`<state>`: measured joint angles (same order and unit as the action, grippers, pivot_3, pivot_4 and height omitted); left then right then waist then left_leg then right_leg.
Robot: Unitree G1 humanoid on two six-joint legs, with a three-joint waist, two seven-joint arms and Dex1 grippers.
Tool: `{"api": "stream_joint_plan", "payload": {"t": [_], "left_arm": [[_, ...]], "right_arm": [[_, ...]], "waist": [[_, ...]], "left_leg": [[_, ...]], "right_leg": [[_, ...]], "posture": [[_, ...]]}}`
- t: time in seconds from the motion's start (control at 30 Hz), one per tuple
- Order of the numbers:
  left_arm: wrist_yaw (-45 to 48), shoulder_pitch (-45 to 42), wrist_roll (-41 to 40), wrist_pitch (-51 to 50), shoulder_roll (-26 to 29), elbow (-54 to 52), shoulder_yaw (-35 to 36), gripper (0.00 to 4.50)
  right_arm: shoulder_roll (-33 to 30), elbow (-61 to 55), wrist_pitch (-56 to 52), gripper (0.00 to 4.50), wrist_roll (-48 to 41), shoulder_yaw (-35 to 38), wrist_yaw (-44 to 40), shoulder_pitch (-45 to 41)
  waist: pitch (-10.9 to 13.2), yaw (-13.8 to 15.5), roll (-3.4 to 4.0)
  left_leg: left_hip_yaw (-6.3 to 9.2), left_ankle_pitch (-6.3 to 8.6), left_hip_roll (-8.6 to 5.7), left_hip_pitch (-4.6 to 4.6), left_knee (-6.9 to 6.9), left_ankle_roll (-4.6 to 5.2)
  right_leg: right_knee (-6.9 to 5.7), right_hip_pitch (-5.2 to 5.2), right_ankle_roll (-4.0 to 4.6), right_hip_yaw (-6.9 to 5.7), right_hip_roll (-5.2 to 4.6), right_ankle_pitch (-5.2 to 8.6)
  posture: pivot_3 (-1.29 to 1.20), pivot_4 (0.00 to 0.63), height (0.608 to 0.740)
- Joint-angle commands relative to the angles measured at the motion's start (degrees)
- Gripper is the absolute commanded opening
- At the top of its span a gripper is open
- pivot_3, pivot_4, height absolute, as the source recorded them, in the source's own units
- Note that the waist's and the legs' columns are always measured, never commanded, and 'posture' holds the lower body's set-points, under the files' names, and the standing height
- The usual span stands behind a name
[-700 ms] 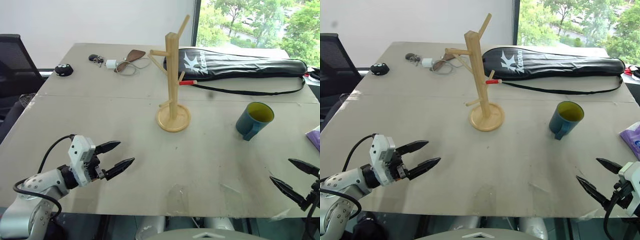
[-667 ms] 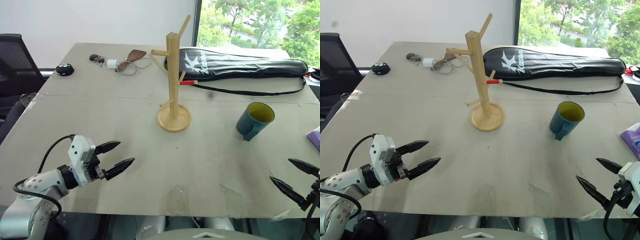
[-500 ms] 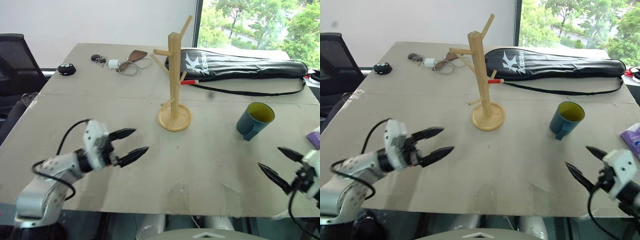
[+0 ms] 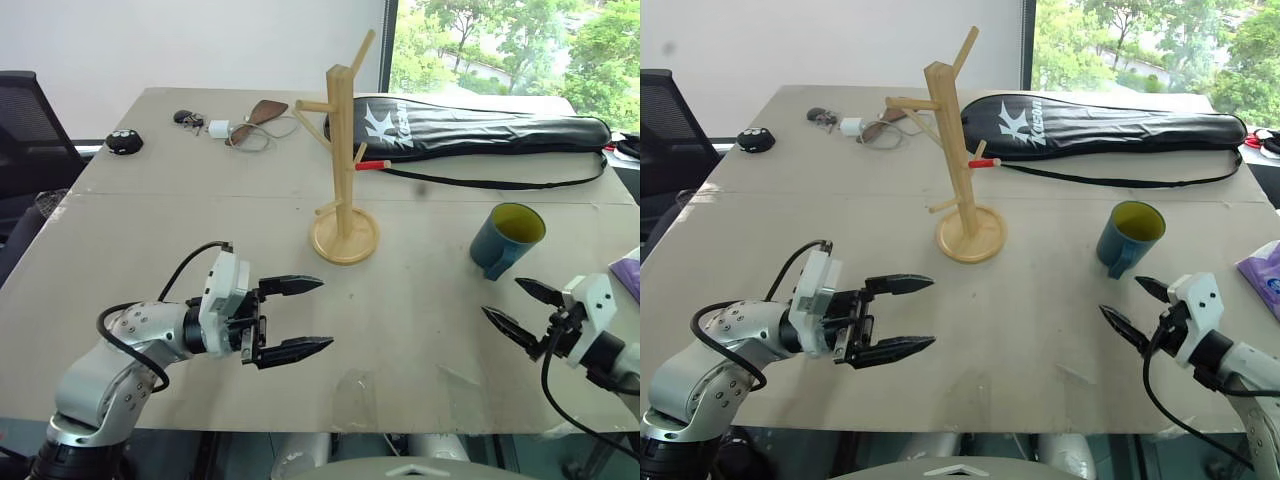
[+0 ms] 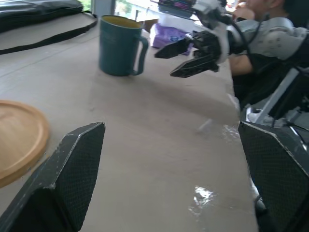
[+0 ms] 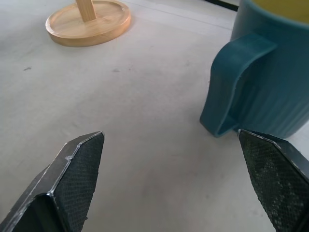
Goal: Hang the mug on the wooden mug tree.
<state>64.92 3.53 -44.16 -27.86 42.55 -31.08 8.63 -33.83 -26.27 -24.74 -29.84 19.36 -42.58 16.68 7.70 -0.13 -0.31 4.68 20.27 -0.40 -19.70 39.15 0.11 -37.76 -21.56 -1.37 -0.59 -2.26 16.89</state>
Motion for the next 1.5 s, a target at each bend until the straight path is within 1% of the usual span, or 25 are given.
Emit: {"api": "stream_joint_plan", "payload": {"t": [0.03,0.1,0.2,0.37,0.63,0.67,0.7,0.87,0.9,0.93,0.97,1.17,1.3,1.4,1.5], "left_arm": [[0.6,0.4,-2.1,-0.1,1.2,-3.0,0.8,4.5],[0.1,0.4,-4.8,-1.3,1.2,-3.7,1.7,4.5],[0.0,1.0,-5.6,-0.8,1.0,-3.4,2.5,4.5],[0.8,3.9,-4.8,0.9,1.1,-3.1,4.0,4.5],[-0.3,5.6,-4.4,2.0,1.2,-3.9,4.9,4.5],[-0.4,5.8,-4.4,2.0,1.2,-4.1,5.0,4.5],[-0.5,5.9,-4.4,2.0,1.2,-4.2,5.1,4.5],[-1.3,6.9,-4.2,2.0,1.1,-4.6,5.7,4.5],[-1.4,7.1,-4.2,2.1,1.1,-4.7,5.8,4.5],[-1.6,7.2,-4.2,2.1,1.1,-4.8,5.9,4.5],[-1.8,7.2,-4.3,2.0,1.2,-4.8,5.9,4.5],[-3.2,7.1,-4.9,1.8,0.9,-4.9,6.0,4.5],[-4.9,6.4,-6.0,1.8,-0.1,-4.9,6.5,4.5],[-6.8,6.7,-7.5,2.4,-1.5,-5.1,8.5,4.5],[-8.9,9.5,-7.3,4.1,-3.7,-6.3,11.5,4.5]], "right_arm": [[0.0,-0.1,-0.9,4.47,-1.1,-0.8,0.9,-2.2],[0.3,1.4,-0.1,4.47,0.9,-2.6,2.0,-4.8],[0.7,2.5,-0.1,4.47,1.5,-4.0,2.4,-6.5],[0.9,3.7,-0.7,4.47,1.4,-5.1,2.8,-8.3],[1.4,7.1,0.8,4.47,2.7,-7.1,2.2,-11.1],[1.5,7.9,1.2,3.97,2.9,-7.4,2.1,-11.5],[1.5,8.7,1.7,3.69,3.2,-7.7,1.9,-11.9],[1.7,13.1,4.3,1.36,4.6,-8.7,0.8,-14.0],[1.6,13.8,4.8,0.8,4.8,-8.8,0.6,-14.3],[1.6,14.5,5.5,0.49,5.2,-8.9,0.4,-14.6],[1.5,15.2,6.2,0.01,5.6,-9.1,0.2,-14.9],[1.4,16.6,8.0,0.01,6.3,-9.2,-0.7,-15.9],[0.3,12.8,5.6,0.01,4.4,-8.3,-0.9,-17.6],[-1.4,4.8,-1.7,0.01,1.5,-9.4,1.1,-22.0],[-2.1,-1.8,-13.3,0.01,-3.0,-11.5,5.5,-31.2]], "waist": [[0.0,-0.1,0.01],[0.0,-0.2,0.0],[0.0,-0.3,0.01],[0.0,-0.4,0.01],[0.0,-0.5,0.01],[0.0,-0.5,0.01],[0.0,-0.4,0.02],[0.0,-0.5,0.02],[0.0,-0.5,0.02],[0.0,-0.5,0.02],[0.0,-0.5,0.02],[0.0,-0.5,0.02],[0.0,-0.5,0.06],[0.1,-0.6,0.15],[0.1,-1.1,0.22]], "left_leg": [[0.01,0.0,0.0,0.01,0.0,0.0],[0.03,0.0,0.01,0.0,-0.01,0.0],[0.01,0.0,-0.01,-0.01,0.0,0.0],[0.04,0.0,-0.01,-0.03,-0.01,0.0],[0.05,0.0,-0.01,-0.02,0.0,0.0],[0.04,0.0,-0.01,-0.02,-0.01,0.0],[0.05,0.0,-0.01,-0.03,-0.01,0.0],[0.05,0.0,-0.01,-0.02,-0.01,0.0],[0.05,0.0,-0.01,-0.02,-0.01,0.0],[0.05,0.0,-0.01,-0.02,-0.01,0.0],[0.06,0.0,-0.01,-0.02,-0.01,0.0],[0.05,0.0,-0.01,-0.03,-0.01,0.0],[0.05,0.0,-0.01,-0.03,-0.01,0.0],[0.06,0.0,0.0,-0.03,-0.01,0.0],[0.06,0.0,0.0,-0.03,-0.02,0.0]], "right_leg": [[-0.02,0.0,0.0,0.0,0.0,0.0],[-0.02,-0.01,0.0,-0.01,0.01,0.0],[-0.01,-0.01,0.0,0.01,-0.01,0.0],[0.03,-0.02,0.0,-0.01,0.0,0.0],[0.01,-0.02,0.0,-0.01,0.0,0.0],[0.02,-0.02,0.0,0.0,0.0,0.0],[0.03,-0.02,0.0,-0.01,0.0,0.0],[0.02,-0.02,0.0,-0.01,0.0,0.0],[0.02,-0.02,0.0,-0.01,0.0,0.0],[0.02,-0.02,0.0,-0.01,0.0,0.0],[0.02,-0.03,0.0,-0.01,0.0,0.0],[0.02,-0.03,0.0,-0.01,-0.01,0.0],[0.02,-0.03,0.0,-0.01,-0.01,0.0],[0.02,-0.03,0.0,0.0,-0.02,0.0],[0.01,-0.08,-0.01,0.08,0.01,-0.01]], "posture": [[0.0,0.15,0.74],[0.0,0.15,0.74],[0.0,0.15,0.74],[0.0,0.15,0.74],[0.0,0.15,0.74],[0.0,0.15,0.74],[0.0,0.15,0.74],[0.0,0.15,0.74],[0.0,0.15,0.74],[0.0,0.15,0.74],[0.0,0.15,0.74],[0.0,0.15,0.74],[0.0,0.15,0.74],[0.0,0.15,0.74],[0.0,0.15,0.74]]}}
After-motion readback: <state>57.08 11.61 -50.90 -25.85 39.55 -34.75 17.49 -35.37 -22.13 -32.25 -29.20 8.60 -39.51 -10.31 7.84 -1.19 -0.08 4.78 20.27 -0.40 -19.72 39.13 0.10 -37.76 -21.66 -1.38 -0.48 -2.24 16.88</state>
